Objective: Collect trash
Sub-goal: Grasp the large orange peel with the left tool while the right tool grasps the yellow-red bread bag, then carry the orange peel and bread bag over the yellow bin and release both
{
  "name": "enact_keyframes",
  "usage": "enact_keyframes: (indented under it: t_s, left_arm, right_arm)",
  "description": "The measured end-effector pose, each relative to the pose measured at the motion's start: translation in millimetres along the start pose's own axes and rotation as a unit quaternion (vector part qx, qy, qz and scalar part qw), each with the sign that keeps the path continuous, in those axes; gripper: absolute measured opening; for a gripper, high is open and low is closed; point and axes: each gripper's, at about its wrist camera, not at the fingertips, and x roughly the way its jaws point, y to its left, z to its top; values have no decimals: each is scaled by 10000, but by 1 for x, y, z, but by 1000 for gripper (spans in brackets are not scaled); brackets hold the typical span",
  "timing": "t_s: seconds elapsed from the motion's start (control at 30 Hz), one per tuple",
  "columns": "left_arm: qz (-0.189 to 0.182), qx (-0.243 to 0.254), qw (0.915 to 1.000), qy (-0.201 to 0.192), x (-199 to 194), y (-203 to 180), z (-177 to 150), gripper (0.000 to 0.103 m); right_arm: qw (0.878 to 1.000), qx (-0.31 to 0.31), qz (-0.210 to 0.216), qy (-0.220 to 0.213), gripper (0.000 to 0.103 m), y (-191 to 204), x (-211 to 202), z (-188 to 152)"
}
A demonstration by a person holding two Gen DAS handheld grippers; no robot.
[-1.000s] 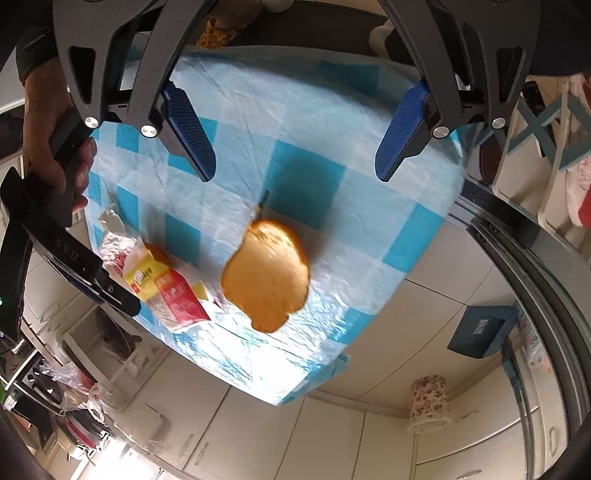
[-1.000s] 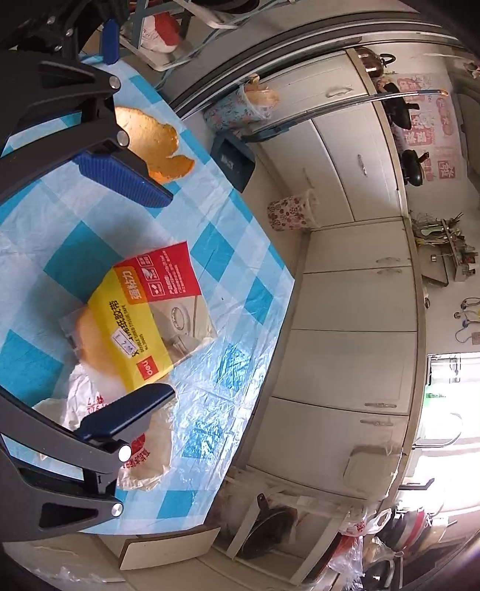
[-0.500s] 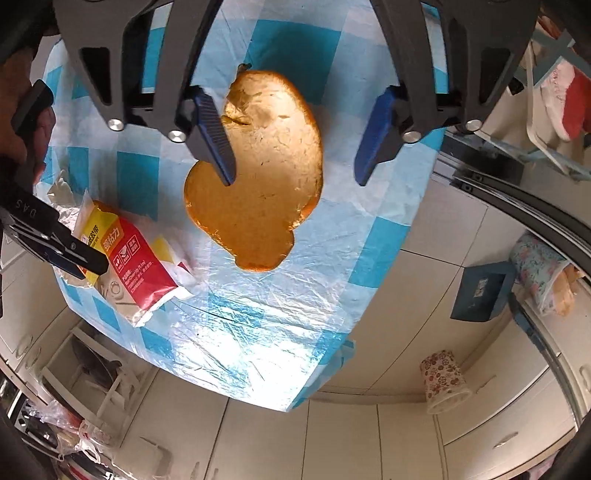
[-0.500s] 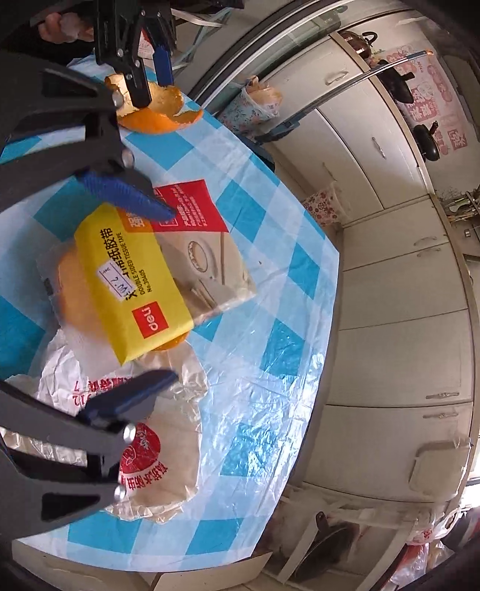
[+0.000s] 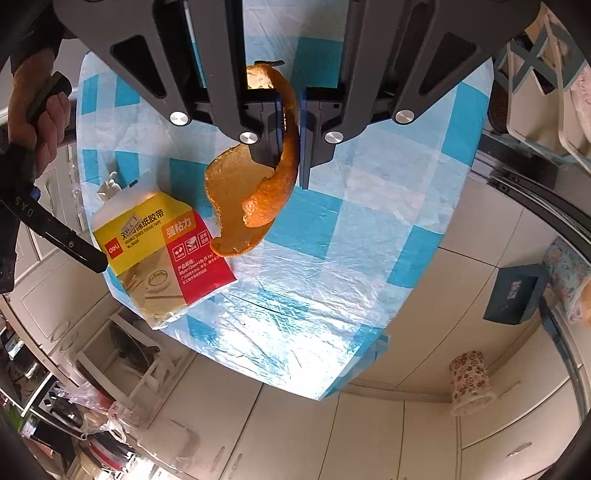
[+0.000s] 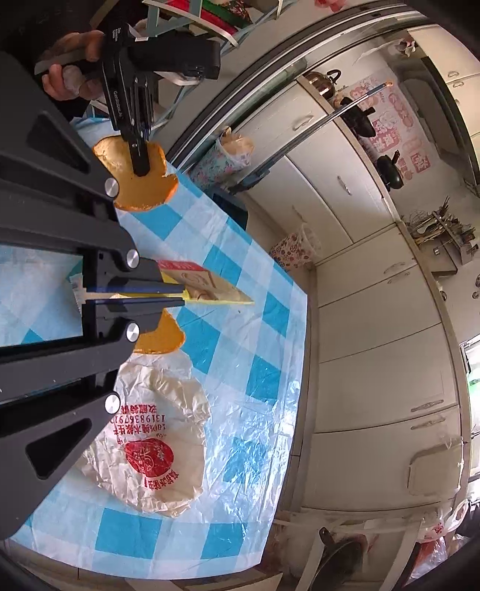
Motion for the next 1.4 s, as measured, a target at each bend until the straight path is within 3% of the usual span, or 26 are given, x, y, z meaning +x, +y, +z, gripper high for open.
enact_keyframes:
  t_s: [0.23, 0.37, 0.4, 0.43, 0.47, 0.5, 0.67, 0.7, 0.73, 0.8, 0.83, 1.23, 1.4]
  left_arm:
    - [-152, -55, 9999, -49, -11, -1, -9, 6]
    - [-143, -123, 9998, 44, -9, 2, -14, 6]
    - [-144, -147, 9998, 73, -9, 4, -16, 6]
    - [-156, -175, 9997, 105, -8, 5, -17, 6]
    - [-172, -199, 9996, 127, -8, 7, -19, 6]
    - [-178, -208, 9995, 135, -9, 8, -20, 6]
    - [-194, -165, 9996, 108, -13, 9, -23, 6]
    - [-187, -163, 9996, 102, -14, 9, -22, 6]
    - [-184, -164, 9997, 95, -14, 9, -22, 6]
    - [-196, -193, 9996, 75, -16, 11, -21, 6]
    - [-199, -204, 9996, 66, -17, 11, -21, 6]
    - [-364, -124, 9992, -127, -29, -1, -23, 6]
    - [-587, 5, 9979, -277, -36, -19, -26, 6]
  right_arm:
    - [9994, 132, 241, -203, 1, 5, -26, -4]
    - [9991, 348, 30, -219, 3, -3, -30, -6]
    - [9989, 459, -41, -125, 30, -7, -25, -8]
    - [9982, 542, -239, -82, 76, -8, -21, -10]
    - [9972, 530, -501, -159, 88, -7, -18, -12]
    - [9973, 413, -572, -186, 89, -3, -15, -14]
    - [9936, 59, -1087, 298, 88, 8, 28, -24]
    - [9934, 78, -1092, 349, 72, 6, 35, -26]
    - [9933, 120, -1070, 428, 46, 6, 40, -28]
    - [9946, 184, -914, 452, 14, 6, 43, -30]
    - [9955, 176, -833, 404, 8, 8, 40, -30]
    - [9953, 295, -86, -921, 3, 21, -67, -15]
    - [9924, 282, -192, -1181, 3, 16, -106, -20]
